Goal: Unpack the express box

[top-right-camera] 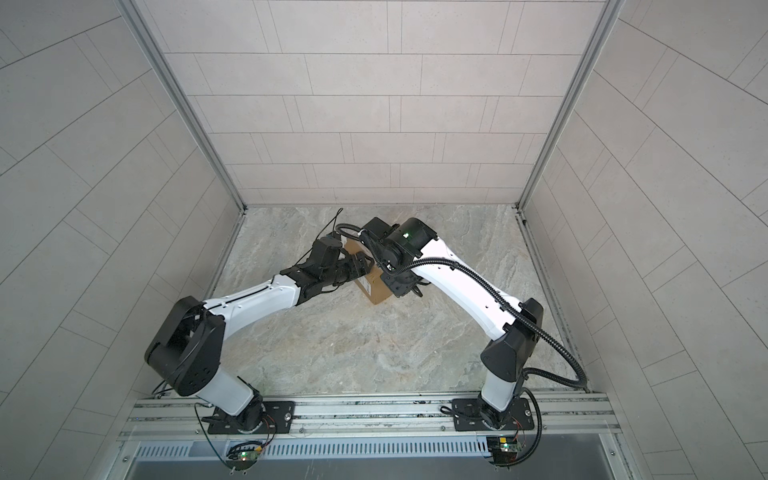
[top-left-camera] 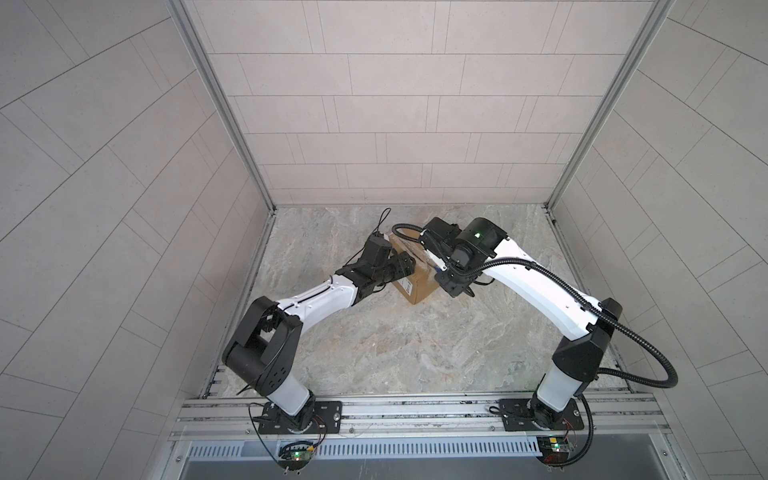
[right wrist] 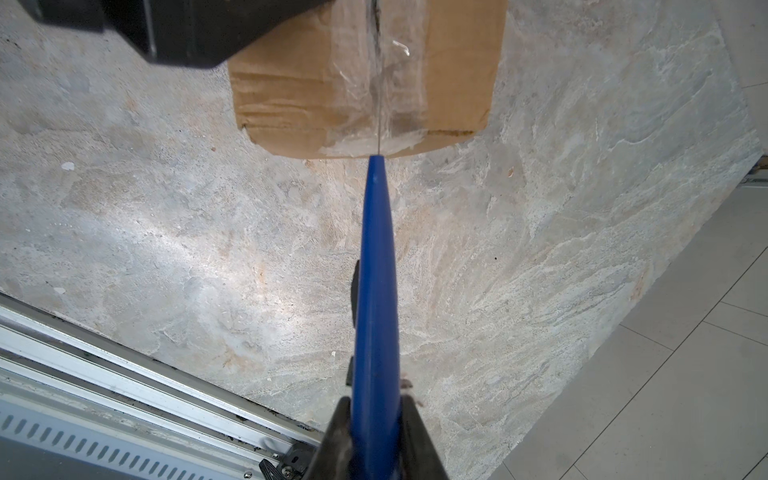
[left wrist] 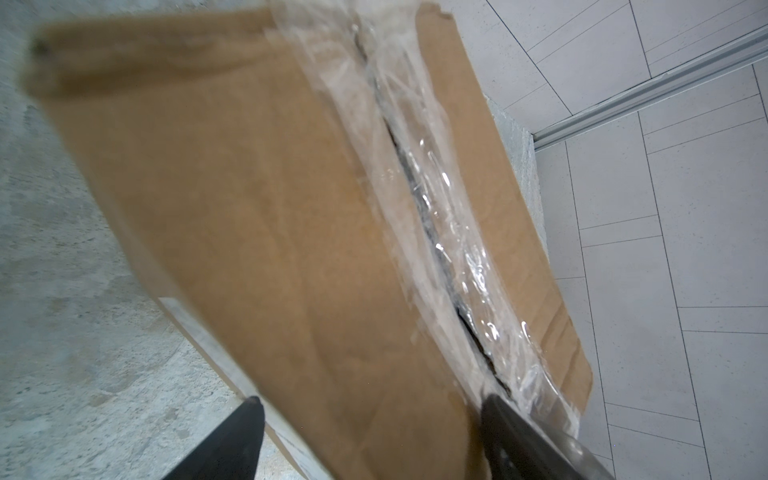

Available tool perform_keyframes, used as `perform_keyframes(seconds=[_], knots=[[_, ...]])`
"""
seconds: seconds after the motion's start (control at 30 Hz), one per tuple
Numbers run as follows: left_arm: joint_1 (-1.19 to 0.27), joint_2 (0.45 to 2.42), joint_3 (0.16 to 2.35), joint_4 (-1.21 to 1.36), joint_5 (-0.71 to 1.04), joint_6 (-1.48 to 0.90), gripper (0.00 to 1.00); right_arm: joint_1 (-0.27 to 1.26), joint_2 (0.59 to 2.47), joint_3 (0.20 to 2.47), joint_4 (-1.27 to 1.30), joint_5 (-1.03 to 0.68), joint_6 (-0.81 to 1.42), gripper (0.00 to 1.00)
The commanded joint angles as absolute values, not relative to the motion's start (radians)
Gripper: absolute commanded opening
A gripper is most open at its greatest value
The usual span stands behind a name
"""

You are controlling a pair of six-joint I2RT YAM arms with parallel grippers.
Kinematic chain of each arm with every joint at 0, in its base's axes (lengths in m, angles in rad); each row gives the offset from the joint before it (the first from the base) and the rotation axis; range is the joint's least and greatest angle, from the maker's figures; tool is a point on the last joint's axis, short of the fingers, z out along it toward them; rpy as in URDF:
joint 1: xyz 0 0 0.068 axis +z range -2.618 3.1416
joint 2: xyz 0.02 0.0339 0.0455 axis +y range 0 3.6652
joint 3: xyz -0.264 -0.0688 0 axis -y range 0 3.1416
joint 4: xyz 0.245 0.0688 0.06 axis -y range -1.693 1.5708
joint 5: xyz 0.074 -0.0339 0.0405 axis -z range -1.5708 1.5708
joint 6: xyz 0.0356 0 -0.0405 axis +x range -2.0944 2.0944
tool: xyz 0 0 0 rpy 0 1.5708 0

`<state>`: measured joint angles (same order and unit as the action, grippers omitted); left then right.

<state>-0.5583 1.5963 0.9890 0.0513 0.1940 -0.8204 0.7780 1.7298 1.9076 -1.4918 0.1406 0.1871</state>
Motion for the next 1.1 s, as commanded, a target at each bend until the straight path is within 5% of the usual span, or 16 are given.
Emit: perform_keyframes(seconds=[0.0, 0.5, 1.07], knots=[[-0.554, 1.63, 0.96, -0.033, 0.173, -0.815, 0.84, 0.773, 1.78, 1.924, -1.453, 0.125, 0.173, 0.0], [-0.548, 1.619, 0.95, -0.018, 0.179, -0.822, 0.84, 0.757, 1.822, 1.969, -1.407, 0.089, 0.168, 0.0], [-0.509, 1.478, 0.965, 0.057, 0.233, -0.803, 0.86, 0.665, 1.499, 1.733, -1.184, -0.071, 0.28, 0.0]])
